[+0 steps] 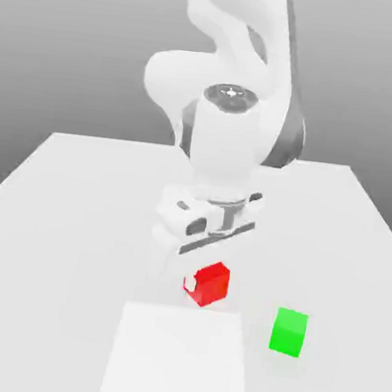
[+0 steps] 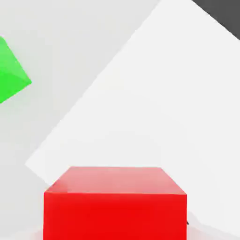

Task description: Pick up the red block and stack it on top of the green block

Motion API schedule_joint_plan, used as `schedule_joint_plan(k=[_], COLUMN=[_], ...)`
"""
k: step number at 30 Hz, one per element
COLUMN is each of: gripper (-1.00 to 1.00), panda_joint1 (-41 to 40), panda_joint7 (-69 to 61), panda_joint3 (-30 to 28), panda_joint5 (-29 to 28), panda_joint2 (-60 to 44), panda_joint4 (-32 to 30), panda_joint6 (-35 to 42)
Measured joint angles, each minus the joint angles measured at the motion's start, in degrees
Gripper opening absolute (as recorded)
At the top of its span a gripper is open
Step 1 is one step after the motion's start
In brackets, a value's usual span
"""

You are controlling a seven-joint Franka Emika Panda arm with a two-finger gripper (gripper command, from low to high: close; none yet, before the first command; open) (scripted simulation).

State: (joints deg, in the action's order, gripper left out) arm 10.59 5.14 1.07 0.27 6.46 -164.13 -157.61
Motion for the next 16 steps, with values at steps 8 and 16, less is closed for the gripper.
schedule_joint_plan(k=[8,16], gripper=[-1.0,1.0], panda_joint1=[9.3,10.1], panda_joint7=[-11.1,-8.9], panda_joint3=[6.2,5.1], panda_joint5=[1.0,-2.6], panda_joint2=[-2.4,-12.0], panda_joint4=[4.7,5.3], panda_joint6=[2.3,-6.6])
